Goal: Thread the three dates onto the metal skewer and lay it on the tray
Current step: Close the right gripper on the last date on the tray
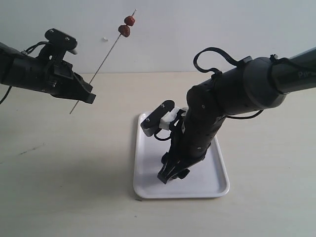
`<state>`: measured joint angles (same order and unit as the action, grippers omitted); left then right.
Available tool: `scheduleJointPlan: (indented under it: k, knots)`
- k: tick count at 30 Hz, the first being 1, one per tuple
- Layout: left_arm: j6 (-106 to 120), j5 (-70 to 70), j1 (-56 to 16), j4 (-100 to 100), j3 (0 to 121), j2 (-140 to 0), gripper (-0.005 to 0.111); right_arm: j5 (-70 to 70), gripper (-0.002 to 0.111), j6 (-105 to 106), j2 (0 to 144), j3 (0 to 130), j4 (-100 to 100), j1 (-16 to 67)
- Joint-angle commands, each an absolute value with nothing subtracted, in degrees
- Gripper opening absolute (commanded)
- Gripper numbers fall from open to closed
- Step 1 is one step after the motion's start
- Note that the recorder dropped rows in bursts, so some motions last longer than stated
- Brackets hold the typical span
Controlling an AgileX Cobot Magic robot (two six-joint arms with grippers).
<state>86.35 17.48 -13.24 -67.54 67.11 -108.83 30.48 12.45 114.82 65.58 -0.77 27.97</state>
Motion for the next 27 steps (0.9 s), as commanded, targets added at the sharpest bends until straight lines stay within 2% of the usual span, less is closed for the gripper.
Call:
scheduleJointPlan:
  k: [1,12,18,20,23,27]
  knots:
    - [86.06,17.63,-13.13,-68.37,67.45,-108.75,0.000,29.11,0.056,12.00,114.84,65.58,-1.32,28.00]
    - [86.03,17.87,-13.13,-68.37,67.45,-108.75,0.000,30.42,0.055,9.80,114.84,65.58,-1.20,27.85]
    - [86.03,17.87,-13.13,-68.37,67.45,-108.75,0.000,30.30,0.049,8.75,114.84,65.58,-1.04,27.54]
    - [86.03,17.87,-13.13,-68.37,67.45,-108.75,0.000,30.89,0.044,8.75,114.84,65.58,-0.43,27.54]
    - [86.14,17.87,-13.13,-68.37,67.45,-108.75,0.000,31.94,0.030,8.75,114.84,65.58,-0.43,27.54]
    - [86.20,17.87,-13.13,-68.37,67.45,-108.75,0.000,31.56,0.027,8.34,114.68,65.58,-0.43,27.54]
